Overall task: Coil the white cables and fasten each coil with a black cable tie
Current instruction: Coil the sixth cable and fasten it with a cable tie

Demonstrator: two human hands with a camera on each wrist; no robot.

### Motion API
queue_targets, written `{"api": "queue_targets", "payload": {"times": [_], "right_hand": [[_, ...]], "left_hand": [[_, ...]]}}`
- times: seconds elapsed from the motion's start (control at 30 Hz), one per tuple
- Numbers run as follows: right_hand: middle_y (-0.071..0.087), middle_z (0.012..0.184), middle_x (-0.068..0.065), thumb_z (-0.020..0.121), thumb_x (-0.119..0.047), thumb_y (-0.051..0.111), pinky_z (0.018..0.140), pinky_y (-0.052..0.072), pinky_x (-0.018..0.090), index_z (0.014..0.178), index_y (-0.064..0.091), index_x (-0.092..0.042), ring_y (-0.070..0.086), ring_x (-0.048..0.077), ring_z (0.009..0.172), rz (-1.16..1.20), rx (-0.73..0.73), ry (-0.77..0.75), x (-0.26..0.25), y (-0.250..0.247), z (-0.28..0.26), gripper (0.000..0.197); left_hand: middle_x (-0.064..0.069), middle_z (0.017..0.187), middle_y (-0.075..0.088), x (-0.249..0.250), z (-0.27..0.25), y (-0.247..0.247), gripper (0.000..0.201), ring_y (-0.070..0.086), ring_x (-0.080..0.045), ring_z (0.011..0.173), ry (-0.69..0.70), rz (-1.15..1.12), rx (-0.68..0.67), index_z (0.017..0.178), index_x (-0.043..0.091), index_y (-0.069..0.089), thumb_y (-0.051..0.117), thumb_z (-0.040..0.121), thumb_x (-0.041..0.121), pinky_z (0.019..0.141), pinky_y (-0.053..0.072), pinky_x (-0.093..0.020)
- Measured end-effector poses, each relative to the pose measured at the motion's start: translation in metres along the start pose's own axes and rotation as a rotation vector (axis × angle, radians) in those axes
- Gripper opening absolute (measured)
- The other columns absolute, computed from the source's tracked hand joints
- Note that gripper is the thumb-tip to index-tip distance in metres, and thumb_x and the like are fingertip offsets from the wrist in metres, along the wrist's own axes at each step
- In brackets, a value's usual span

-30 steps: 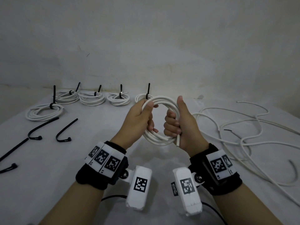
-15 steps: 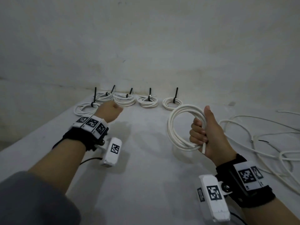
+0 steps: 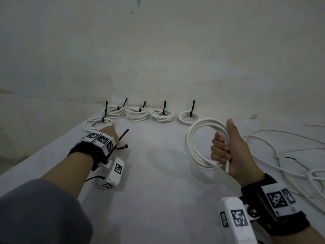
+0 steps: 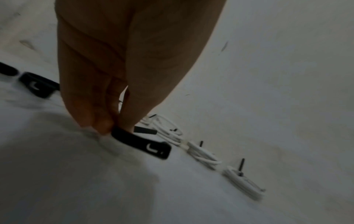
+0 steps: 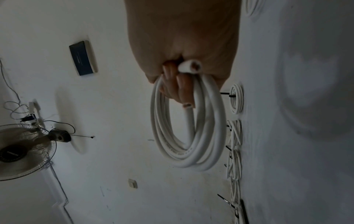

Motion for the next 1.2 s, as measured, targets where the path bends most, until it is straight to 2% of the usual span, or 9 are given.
{"api": "queue_targets", "payload": {"times": [0.07, 0.2, 0.3, 0.4, 0.6, 0.83, 1.0, 1.03, 1.2], "right_hand": [[0.023, 0.038, -0.005, 0.094, -0.058, 0.036, 0.031, 0.016, 0.012, 0.054, 0.039, -0.015, 0.018, 0.005, 0.025, 0.010, 0.017, -0.005, 0.000, -0.001, 0.001, 0.059], [0.024, 0.038, -0.004, 0.096, -0.057, 0.036, 0.030, 0.018, 0.014, 0.057, 0.039, -0.013, 0.019, 0.007, 0.026, -0.009, 0.120, -0.041, 0.001, -0.008, 0.002, 0.058], [0.023, 0.037, -0.003, 0.097, -0.054, 0.035, 0.032, 0.018, 0.014, 0.057, 0.039, -0.012, 0.020, 0.008, 0.026, -0.030, 0.212, -0.097, -0.001, -0.010, 0.001, 0.059], [0.025, 0.036, -0.002, 0.098, -0.051, 0.038, 0.034, 0.018, 0.015, 0.057, 0.041, -0.010, 0.021, 0.010, 0.027, -0.072, 0.324, -0.167, -0.006, -0.011, -0.002, 0.058], [0.026, 0.037, -0.002, 0.097, -0.051, 0.040, 0.037, 0.019, 0.016, 0.060, 0.051, -0.004, 0.022, 0.011, 0.029, -0.164, 0.359, -0.221, -0.008, -0.011, -0.004, 0.061], [0.024, 0.040, -0.004, 0.096, -0.049, 0.044, 0.038, 0.018, 0.018, 0.089, 0.068, -0.001, 0.020, 0.009, 0.031, -0.199, 0.270, -0.124, -0.003, -0.007, -0.005, 0.054], [0.024, 0.043, -0.002, 0.096, -0.043, 0.047, 0.038, 0.017, 0.018, 0.077, 0.068, -0.008, 0.020, 0.010, 0.033, -0.165, 0.289, -0.131, 0.000, -0.010, -0.004, 0.045], [0.024, 0.044, -0.002, 0.096, -0.042, 0.047, 0.038, 0.017, 0.019, 0.079, 0.068, -0.007, 0.020, 0.010, 0.033, -0.164, 0.303, -0.137, 0.000, -0.010, -0.004, 0.044], [0.024, 0.043, -0.002, 0.095, -0.040, 0.049, 0.038, 0.019, 0.019, 0.084, 0.068, -0.005, 0.022, 0.011, 0.034, -0.194, 0.352, -0.156, -0.004, -0.014, -0.004, 0.041]], "left_hand": [[-0.005, 0.061, 0.065, 0.025, -0.020, -0.009, 0.009, 0.061, -0.017, 0.054, 0.034, -0.325, -0.094, 0.080, 0.002, 0.063, 0.061, 0.087, 0.007, 0.064, 0.056, -0.029], [-0.004, 0.060, 0.061, 0.094, -0.091, -0.028, 0.016, 0.057, -0.004, 0.040, 0.214, -0.941, -0.271, 0.079, 0.005, 0.060, 0.054, 0.092, 0.001, 0.044, 0.051, -0.015], [-0.002, 0.057, 0.060, 0.128, -0.144, -0.027, 0.010, 0.049, -0.003, 0.039, 0.389, -0.973, -0.480, 0.080, 0.007, 0.061, 0.059, 0.090, 0.003, 0.039, 0.041, -0.012], [-0.004, 0.056, 0.060, 0.146, -0.166, -0.011, 0.010, 0.047, -0.003, 0.038, 0.433, -0.872, -0.580, 0.080, 0.006, 0.064, 0.061, 0.089, 0.005, 0.039, 0.039, -0.012], [-0.004, 0.055, 0.059, 0.165, -0.165, 0.007, 0.007, 0.050, -0.004, 0.037, 0.353, -1.027, -0.411, 0.085, 0.001, 0.066, 0.062, 0.089, 0.005, 0.043, 0.045, -0.014], [-0.014, 0.064, 0.062, 0.178, -0.171, 0.007, 0.011, 0.056, -0.006, 0.041, 0.408, -1.090, -0.330, 0.092, -0.005, 0.063, 0.066, 0.085, 0.003, 0.048, 0.051, -0.016], [-0.013, 0.076, 0.063, 0.178, -0.174, 0.006, 0.017, 0.060, -0.011, 0.046, 0.472, -1.158, -0.227, 0.100, 0.001, 0.054, 0.063, 0.086, -0.004, 0.052, 0.054, -0.021], [-0.011, 0.081, 0.063, 0.178, -0.174, 0.005, 0.012, 0.063, -0.012, 0.050, 0.512, -1.150, -0.203, 0.097, 0.003, 0.056, 0.058, 0.088, -0.006, 0.055, 0.055, -0.022], [-0.001, 0.078, 0.071, 0.180, -0.177, -0.002, 0.040, 0.068, -0.010, 0.075, 0.586, -1.191, -0.255, 0.071, 0.009, 0.070, 0.040, 0.085, -0.014, 0.074, 0.056, -0.019]]}}
Point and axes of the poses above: each hand's wrist, its own z-axis towards the middle knuckle, its own y-axis out of the palm, x = y × z, the point moved 2 cm from there along z, towards the middle knuckle
